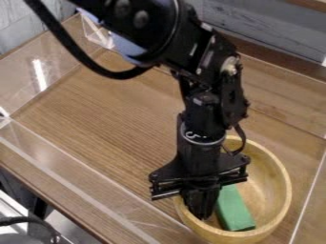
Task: Remove the green block from inside the brown bowl and put it on the table
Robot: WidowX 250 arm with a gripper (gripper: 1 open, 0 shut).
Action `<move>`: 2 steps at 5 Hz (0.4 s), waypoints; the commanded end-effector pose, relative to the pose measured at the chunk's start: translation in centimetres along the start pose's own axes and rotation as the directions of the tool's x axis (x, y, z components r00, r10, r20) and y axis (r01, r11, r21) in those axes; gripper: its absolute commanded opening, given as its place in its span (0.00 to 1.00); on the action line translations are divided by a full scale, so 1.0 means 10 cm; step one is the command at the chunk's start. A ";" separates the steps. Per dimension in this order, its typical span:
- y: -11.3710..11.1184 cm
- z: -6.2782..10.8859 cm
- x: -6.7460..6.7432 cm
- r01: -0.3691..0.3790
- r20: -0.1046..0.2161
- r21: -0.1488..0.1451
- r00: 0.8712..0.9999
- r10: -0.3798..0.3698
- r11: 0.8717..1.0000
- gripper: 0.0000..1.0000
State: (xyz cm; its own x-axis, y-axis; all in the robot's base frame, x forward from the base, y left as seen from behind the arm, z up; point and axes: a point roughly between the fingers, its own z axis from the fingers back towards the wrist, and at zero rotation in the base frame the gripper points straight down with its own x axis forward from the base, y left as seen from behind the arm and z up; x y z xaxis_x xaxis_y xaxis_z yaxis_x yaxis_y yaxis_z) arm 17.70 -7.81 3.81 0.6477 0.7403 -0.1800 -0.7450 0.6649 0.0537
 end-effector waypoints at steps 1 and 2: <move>-0.04 0.18 0.03 0.041 0.023 -0.040 0.999 -0.040 0.998 0.00; -0.02 0.29 0.04 0.090 0.029 -0.042 0.996 -0.089 0.995 0.00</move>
State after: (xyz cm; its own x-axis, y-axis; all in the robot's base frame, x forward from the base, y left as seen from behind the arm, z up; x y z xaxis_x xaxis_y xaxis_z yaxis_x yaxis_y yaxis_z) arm 17.72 -7.39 5.53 0.7072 0.6831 -0.1821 -0.6891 0.7237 0.0385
